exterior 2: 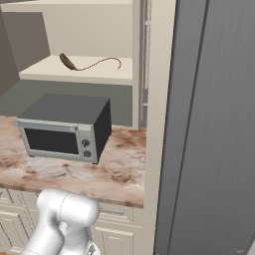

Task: Open the cabinet and move the ladle to the pot. Then close the cabinet.

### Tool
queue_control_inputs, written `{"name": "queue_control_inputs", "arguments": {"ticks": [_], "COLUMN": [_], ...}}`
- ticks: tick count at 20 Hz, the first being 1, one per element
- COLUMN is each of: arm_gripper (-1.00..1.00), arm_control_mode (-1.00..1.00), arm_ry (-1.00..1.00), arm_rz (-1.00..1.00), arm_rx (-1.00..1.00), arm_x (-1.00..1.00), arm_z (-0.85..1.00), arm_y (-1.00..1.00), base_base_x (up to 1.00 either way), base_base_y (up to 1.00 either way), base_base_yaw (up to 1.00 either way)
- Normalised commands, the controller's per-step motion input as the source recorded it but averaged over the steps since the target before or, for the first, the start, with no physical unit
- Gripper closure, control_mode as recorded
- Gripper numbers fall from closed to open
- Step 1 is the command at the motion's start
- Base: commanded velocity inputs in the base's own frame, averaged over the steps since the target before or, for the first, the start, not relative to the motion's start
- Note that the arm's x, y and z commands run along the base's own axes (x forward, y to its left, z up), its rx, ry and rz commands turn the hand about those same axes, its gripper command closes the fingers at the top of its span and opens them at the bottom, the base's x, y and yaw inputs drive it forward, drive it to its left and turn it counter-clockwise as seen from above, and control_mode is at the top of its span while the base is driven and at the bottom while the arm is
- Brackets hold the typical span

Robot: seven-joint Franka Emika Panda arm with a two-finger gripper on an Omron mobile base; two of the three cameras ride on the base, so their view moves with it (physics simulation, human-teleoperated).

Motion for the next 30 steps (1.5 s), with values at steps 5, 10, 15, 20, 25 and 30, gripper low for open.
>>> {"name": "queue_control_inputs", "arguments": {"ticks": [5,10,15,20,25,30], "arm_gripper": [-1.00,-1.00,-1.00,-1.00,-1.00,-1.00], "arm_control_mode": [-1.00,-1.00,-1.00,-1.00,-1.00,-1.00], "arm_ry": [0.00,0.07,0.11,0.03,0.11,0.11], "arm_rz": [-0.14,0.01,0.10,0.11,0.19,0.14], "arm_rx": [0.54,0.37,0.11,0.00,0.00,0.00], "arm_x": [0.11,0.20,0.21,0.28,0.12,0.15], "arm_z": [0.00,0.00,0.00,0.00,0.00,0.00], "arm_y": [-0.29,-0.45,-0.45,-0.24,-0.19,-0.05], "base_base_x": [0.00,0.00,0.00,0.00,0.00,0.00], "base_base_y": [0.00,0.00,0.00,0.00,0.00,0.00], "base_base_yaw": [0.00,0.00,0.00,0.00,0.00,0.00]}}
